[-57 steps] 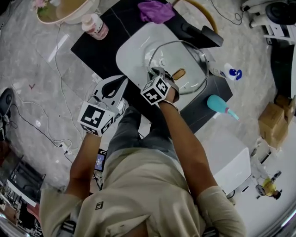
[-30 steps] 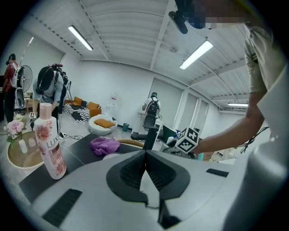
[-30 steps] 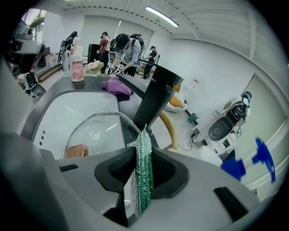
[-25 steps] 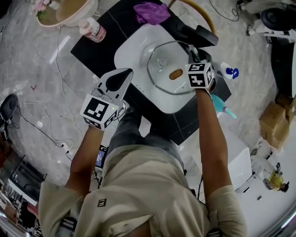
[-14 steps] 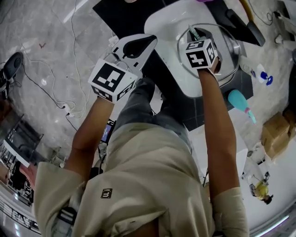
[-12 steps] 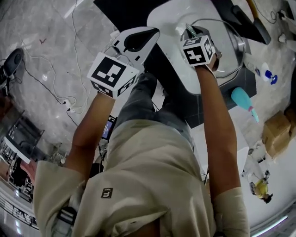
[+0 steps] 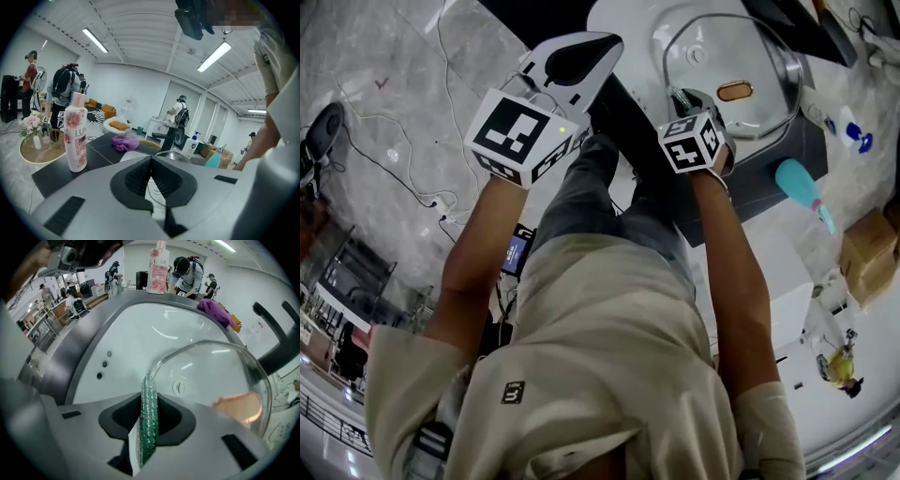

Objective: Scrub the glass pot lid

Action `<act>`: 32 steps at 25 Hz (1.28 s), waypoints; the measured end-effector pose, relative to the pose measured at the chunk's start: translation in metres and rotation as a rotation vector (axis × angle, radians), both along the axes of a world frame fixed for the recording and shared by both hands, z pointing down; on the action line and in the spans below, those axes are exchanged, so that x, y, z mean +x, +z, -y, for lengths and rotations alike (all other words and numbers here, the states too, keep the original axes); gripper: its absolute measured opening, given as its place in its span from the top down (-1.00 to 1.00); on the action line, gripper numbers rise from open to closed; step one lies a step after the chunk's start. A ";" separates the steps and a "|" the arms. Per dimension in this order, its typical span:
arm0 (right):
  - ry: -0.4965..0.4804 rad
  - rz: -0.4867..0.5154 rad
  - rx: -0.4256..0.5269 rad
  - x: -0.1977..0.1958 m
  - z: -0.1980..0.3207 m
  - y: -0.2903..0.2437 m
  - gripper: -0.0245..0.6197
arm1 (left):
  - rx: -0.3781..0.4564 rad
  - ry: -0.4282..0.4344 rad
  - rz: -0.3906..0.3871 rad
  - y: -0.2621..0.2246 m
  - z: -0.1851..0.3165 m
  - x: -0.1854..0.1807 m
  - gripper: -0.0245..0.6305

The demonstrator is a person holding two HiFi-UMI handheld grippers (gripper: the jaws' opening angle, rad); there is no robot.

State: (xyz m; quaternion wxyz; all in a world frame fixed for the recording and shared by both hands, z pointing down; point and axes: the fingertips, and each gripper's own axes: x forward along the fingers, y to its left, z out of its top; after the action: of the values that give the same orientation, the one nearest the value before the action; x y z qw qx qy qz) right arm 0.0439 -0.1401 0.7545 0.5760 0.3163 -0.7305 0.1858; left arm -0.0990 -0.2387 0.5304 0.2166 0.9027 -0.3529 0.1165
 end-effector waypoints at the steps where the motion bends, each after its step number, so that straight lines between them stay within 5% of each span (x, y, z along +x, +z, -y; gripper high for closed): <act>1: 0.014 -0.002 0.002 0.011 -0.005 -0.003 0.63 | 0.003 0.005 -0.001 -0.003 -0.001 0.003 0.88; 17: 0.221 -0.057 0.134 0.133 0.010 -0.067 0.62 | 0.059 0.082 -0.001 -0.048 -0.024 0.048 0.88; 32: 0.244 -0.093 0.241 0.160 0.088 -0.134 0.63 | 0.126 0.076 0.023 -0.101 -0.038 0.045 0.88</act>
State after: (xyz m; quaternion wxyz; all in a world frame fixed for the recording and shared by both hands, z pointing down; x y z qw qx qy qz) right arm 0.2038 -0.2285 0.6201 0.5401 0.4776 -0.6763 0.1507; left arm -0.0537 -0.2007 0.4290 0.1510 0.9259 -0.3275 0.1126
